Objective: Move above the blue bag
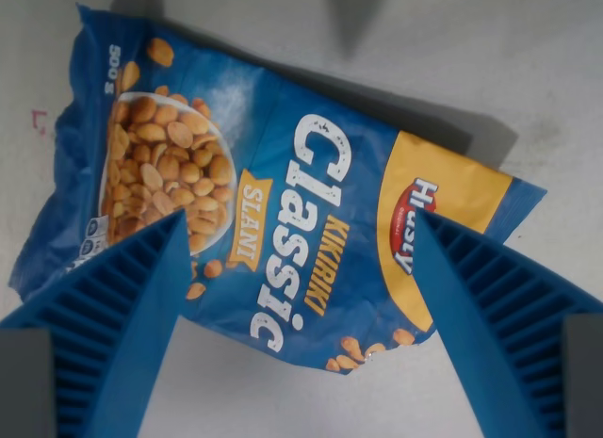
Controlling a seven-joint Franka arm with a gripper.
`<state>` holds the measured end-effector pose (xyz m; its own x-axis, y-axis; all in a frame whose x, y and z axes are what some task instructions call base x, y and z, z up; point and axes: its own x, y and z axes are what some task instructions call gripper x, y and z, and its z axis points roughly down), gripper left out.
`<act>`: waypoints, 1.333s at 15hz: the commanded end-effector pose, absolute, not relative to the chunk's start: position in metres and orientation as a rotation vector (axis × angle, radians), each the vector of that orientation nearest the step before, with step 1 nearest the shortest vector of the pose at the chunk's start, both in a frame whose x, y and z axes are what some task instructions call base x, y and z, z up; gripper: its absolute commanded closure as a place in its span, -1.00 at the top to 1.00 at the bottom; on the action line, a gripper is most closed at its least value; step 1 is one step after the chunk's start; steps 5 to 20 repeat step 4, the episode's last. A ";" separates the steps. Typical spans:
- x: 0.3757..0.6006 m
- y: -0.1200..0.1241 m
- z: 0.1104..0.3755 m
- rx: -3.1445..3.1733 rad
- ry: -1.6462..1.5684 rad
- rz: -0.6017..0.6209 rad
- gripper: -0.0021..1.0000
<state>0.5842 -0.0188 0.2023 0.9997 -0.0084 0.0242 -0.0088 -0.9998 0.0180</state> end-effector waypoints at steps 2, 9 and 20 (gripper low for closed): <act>0.592 -0.022 0.201 3.150 0.022 0.022 1.00; 0.592 -0.022 0.200 3.150 0.021 0.022 1.00; 0.592 -0.022 0.200 3.150 0.021 0.022 1.00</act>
